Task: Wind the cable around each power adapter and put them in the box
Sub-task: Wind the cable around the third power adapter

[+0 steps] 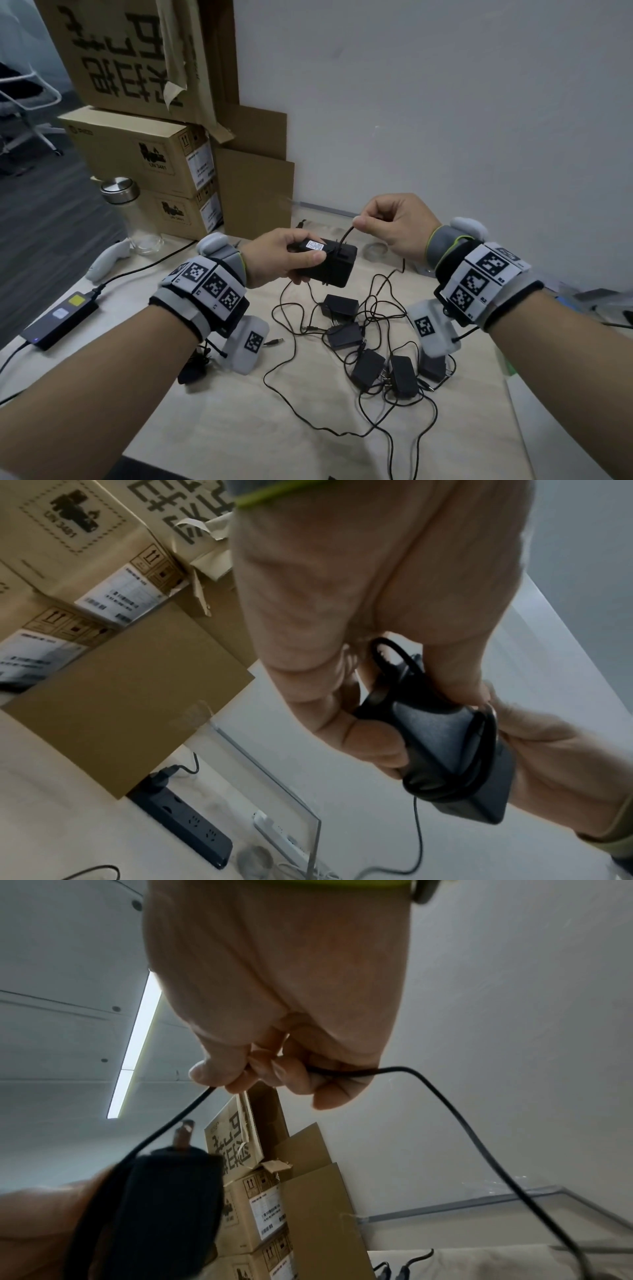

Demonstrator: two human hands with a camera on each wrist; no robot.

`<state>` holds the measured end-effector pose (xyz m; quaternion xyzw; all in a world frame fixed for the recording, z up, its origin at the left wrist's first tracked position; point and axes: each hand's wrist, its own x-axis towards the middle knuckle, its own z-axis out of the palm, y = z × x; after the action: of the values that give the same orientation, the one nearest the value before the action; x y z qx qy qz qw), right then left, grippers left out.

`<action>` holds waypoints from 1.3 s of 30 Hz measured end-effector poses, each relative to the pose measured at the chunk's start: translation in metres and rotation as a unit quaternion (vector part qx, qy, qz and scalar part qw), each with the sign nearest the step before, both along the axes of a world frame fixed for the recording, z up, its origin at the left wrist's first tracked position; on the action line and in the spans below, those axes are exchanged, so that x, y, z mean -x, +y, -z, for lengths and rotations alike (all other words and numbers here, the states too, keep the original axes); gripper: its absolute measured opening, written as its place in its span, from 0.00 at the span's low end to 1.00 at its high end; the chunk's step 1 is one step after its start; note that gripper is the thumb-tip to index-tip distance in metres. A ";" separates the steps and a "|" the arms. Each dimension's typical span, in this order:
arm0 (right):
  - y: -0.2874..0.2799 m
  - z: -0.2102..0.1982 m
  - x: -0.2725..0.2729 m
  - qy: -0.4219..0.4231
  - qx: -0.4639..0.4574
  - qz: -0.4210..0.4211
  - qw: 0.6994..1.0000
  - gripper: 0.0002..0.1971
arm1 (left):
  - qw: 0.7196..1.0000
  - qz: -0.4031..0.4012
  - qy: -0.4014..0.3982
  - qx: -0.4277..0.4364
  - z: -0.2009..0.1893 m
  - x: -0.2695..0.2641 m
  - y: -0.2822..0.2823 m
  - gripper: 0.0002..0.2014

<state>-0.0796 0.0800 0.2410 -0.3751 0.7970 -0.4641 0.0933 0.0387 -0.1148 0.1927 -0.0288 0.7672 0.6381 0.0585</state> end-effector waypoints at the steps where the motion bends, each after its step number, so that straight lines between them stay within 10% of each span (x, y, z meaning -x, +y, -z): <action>1: 0.001 0.001 0.000 -0.001 -0.004 0.003 1.000 0.10 | 1.000 0.003 0.007 -0.009 0.000 0.000 0.000 0.11; 8: -0.007 0.023 -0.008 -0.098 -0.015 0.017 0.995 0.14 | 0.978 0.004 0.057 -0.200 0.003 0.002 0.010 0.16; 16: -0.010 0.056 -0.034 -0.150 -0.091 0.018 0.984 0.17 | 0.900 -0.189 0.084 -0.382 0.004 0.008 0.022 0.10; 22: -0.014 0.059 -0.052 -0.087 -0.177 -0.039 0.980 0.11 | 0.943 -0.299 0.125 -0.080 0.017 0.016 0.017 0.06; 28: -0.015 0.026 -0.040 0.047 -0.242 -0.015 0.969 0.11 | 0.924 -0.247 0.155 0.247 0.026 0.015 -0.004 0.13; 39: -0.006 0.002 -0.002 0.033 -0.122 0.024 0.992 0.12 | 0.991 -0.029 0.072 0.107 0.008 -0.003 -0.007 0.10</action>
<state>-0.0776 0.0736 0.2389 -0.3566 0.8591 -0.3531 0.1009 0.0416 -0.1222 0.1851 -0.0118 0.8321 0.5542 -0.0187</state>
